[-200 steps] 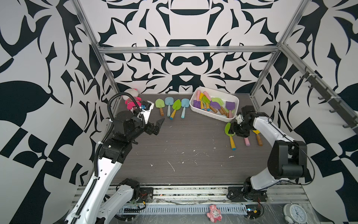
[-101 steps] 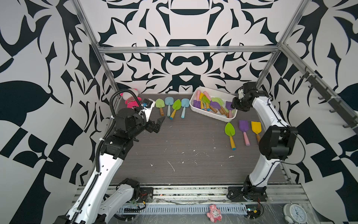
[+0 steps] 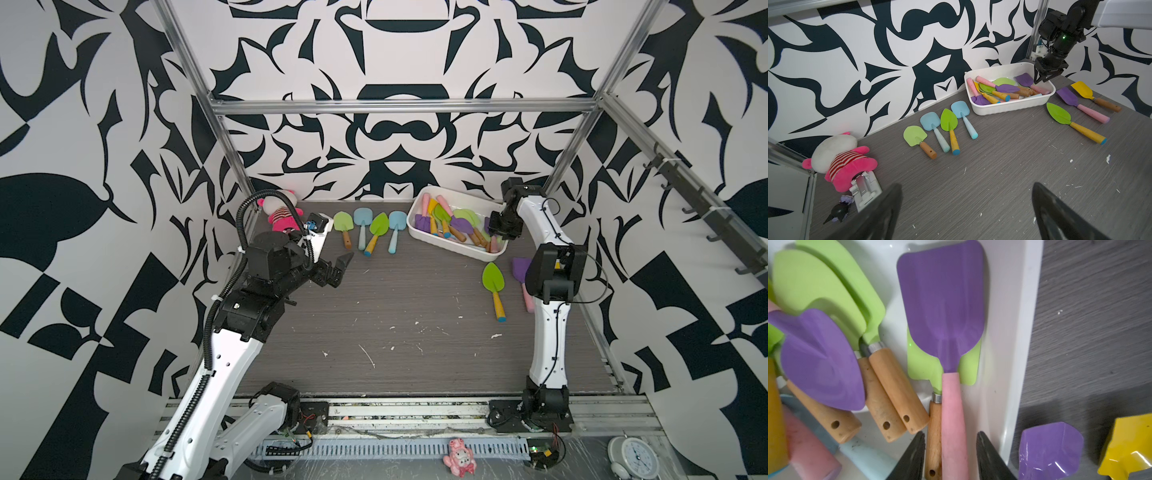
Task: Take the shovel out of the storage box
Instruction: Pick up the shovel from the storage box.
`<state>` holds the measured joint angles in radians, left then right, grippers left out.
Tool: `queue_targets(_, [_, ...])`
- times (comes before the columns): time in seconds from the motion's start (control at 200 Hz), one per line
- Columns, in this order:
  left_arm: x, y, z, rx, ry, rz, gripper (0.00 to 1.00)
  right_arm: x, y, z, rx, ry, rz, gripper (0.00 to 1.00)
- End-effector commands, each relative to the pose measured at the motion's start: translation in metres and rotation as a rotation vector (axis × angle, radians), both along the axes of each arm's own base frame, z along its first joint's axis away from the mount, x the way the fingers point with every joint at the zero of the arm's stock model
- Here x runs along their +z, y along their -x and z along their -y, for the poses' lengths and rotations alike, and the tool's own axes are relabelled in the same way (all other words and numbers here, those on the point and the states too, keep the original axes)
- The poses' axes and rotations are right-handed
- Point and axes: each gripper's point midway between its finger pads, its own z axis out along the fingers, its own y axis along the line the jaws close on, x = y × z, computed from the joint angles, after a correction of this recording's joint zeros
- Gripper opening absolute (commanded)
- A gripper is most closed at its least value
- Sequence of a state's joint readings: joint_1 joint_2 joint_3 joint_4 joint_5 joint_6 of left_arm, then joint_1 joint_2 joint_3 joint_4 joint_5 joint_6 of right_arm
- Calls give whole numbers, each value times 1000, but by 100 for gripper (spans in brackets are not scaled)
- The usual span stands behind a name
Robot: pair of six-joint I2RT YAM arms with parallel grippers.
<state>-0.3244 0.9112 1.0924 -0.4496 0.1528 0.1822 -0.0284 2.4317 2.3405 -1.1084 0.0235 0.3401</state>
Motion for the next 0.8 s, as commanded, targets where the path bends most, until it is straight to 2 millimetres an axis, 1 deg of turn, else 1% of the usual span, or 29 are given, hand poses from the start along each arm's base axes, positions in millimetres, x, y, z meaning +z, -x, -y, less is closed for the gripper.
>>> queue_targets(0.0, [11,3,-3,5,-2,19,99,19,-1,5,-36,31,10,42])
queue_targets(0.03, [11,3,-2,5,-1,18,100,23,-3,4,-39,32,19,41])
queue_targets(0.04, [11,2,-3,6,-1,17,99,15,-3,5,-40,33,3,41])
queue_targets(0.05, [11,3,-2,5,-1,17,99,12,-3,5,-40,34,-3,41])
queue_targets(0.19, [11,2,-2,5,1,14,99,-3,-6,6,-52,35,-29,38])
queue_targets(0.29, [11,1,-2,7,3,11,99,-15,-4,7,-58,41,-57,37])
queue_targets(0.425, [11,0,-2,10,5,8,99,-26,-5,8,-65,44,-72,35])
queue_targets(0.55, [11,0,-3,16,6,7,99,-33,-8,7,-76,35,-74,30])
queue_targets(0.66, [14,0,-4,24,5,15,99,-33,-10,7,-83,36,-66,22])
queue_targets(0.795, [14,0,-4,25,12,14,99,-22,-14,8,-86,40,-35,14])
